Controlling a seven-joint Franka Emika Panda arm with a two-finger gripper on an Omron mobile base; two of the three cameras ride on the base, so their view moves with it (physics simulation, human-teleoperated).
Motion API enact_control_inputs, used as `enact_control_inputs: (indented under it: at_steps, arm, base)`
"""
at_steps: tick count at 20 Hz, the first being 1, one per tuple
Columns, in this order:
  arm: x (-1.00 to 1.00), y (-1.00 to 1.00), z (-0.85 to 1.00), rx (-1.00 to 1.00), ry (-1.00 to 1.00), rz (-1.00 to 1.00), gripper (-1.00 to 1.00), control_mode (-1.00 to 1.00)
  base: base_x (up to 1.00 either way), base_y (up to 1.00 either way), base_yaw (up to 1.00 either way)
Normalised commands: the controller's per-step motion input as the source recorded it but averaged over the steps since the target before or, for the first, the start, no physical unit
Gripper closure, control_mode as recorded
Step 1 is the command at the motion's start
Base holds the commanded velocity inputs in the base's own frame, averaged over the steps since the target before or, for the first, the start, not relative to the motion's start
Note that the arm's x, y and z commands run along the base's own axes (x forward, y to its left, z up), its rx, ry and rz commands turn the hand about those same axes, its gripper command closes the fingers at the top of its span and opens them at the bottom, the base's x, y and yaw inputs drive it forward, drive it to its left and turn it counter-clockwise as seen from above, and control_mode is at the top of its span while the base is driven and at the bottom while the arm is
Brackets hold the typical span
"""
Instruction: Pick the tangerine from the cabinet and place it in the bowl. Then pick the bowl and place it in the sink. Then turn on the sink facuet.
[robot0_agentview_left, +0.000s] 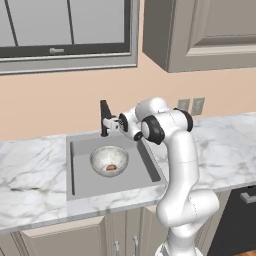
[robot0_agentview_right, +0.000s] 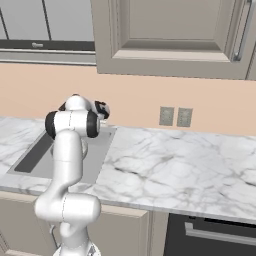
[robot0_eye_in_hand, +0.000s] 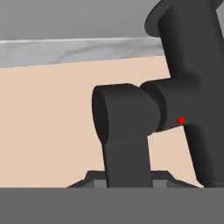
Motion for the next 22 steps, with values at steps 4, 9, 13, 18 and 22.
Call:
enact_control_inputs:
  at_steps: [4,9,13,18,22]
  arm:
    - [0.0,-0.77,0.0,0.15,0.06,0.0,1.0,-1.0]
    - [0.0,-0.71,-0.02,0.14,0.06,0.0,1.0,-1.0]
    - [0.0,-0.68,-0.09,0.13,0.07,0.0,1.0,-1.0]
    - [0.0,-0.62,-0.19,0.11,0.1,0.0,1.0,-1.0]
    - [0.0,-0.57,-0.24,0.09,0.1,0.0,1.0,-1.0]
  base:
    - [0.0,0.0,0.0]
    - [0.0,0.0,0.0]
    - [0.0,0.0,0.0]
    - [0.0,0.0,0.0]
    - [0.0,0.0,0.0]
